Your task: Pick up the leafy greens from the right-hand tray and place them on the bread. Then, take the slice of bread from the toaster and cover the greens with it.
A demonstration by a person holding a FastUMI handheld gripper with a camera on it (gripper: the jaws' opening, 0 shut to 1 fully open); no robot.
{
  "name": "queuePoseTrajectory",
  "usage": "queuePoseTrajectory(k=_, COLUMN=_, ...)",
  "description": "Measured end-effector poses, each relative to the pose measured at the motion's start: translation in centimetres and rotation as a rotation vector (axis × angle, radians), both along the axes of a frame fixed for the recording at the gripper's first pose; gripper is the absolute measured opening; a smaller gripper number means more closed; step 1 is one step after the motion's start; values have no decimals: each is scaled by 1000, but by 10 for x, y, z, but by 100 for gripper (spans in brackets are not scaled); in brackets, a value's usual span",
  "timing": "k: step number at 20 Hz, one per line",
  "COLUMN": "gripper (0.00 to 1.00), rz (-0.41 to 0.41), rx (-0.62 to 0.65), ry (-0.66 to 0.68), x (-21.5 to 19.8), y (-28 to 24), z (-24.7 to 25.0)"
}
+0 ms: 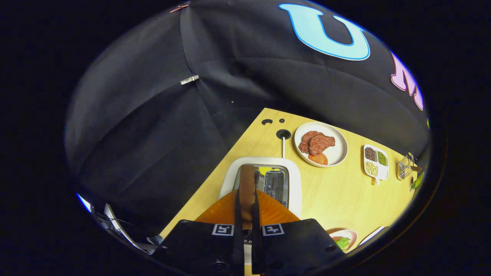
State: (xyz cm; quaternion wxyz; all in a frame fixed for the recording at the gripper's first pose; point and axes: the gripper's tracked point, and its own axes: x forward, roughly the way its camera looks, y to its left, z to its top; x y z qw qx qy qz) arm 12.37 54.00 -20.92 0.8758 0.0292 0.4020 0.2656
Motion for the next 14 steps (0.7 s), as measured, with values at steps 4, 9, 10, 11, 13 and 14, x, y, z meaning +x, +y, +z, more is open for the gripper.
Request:
queuePoseTrajectory(k=4, gripper=12, rz=-18, rx=103, ry=-56, x=1, y=-23, z=50)
queuePoseTrajectory(k=9, gripper=12, rz=-61, rx=186, ry=-145, x=-8, y=-83, z=107)
queuePoseTrajectory(k=10, gripper=12, rz=-71, rx=197, ry=-157, x=-12, y=-98, z=115)
queuePoseTrajectory(k=11, gripper=12, rz=-87, rx=204, ry=-169, x=-17, y=-115, z=120)
queuePoseTrajectory(k=13, gripper=12, rz=-117, rx=200, ry=-186, x=-29, y=-147, z=124)
queuePoseTrajectory(k=14, gripper=12, rz=-132, rx=188, ry=-197, x=-35, y=-164, z=122)
